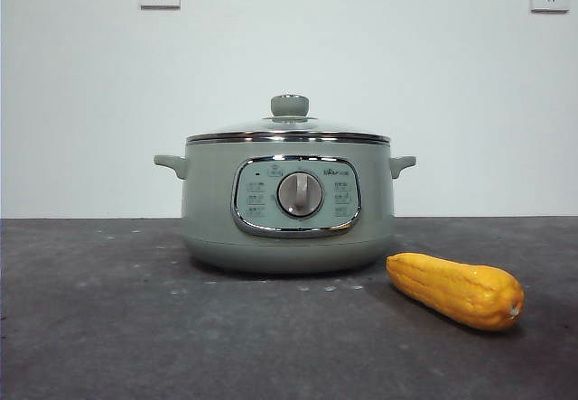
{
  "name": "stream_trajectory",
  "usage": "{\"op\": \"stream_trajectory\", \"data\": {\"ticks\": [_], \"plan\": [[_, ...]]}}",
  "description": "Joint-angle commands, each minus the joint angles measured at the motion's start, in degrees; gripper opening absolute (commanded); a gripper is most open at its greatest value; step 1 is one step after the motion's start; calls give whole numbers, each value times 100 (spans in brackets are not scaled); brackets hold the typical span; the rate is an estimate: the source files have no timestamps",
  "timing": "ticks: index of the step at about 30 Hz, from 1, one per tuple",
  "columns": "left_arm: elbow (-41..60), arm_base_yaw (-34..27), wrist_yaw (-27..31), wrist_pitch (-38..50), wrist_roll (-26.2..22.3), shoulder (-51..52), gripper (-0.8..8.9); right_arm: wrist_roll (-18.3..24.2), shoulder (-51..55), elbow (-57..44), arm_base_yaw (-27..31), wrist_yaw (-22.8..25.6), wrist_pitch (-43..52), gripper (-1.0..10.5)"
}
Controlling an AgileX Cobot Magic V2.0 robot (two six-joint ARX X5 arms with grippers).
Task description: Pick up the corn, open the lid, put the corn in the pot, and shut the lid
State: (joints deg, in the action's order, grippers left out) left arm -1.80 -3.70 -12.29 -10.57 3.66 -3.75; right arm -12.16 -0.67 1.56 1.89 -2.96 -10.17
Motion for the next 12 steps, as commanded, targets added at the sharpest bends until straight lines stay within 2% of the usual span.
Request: {"op": "stream_trajectory", "data": {"ticks": [1, 6, 12], "plan": [[-282, -13, -17, -136, 232, -4, -6, -313, 11, 219, 0, -81, 68, -9], [-905, -11, -116, -542, 570, -122, -6, -334, -107, 822, 0, -310, 35, -11], [-2035, -11, -293, -1023, 619, -531, -6, -225, -745, 2002, 0, -654, -708, -11]]}}
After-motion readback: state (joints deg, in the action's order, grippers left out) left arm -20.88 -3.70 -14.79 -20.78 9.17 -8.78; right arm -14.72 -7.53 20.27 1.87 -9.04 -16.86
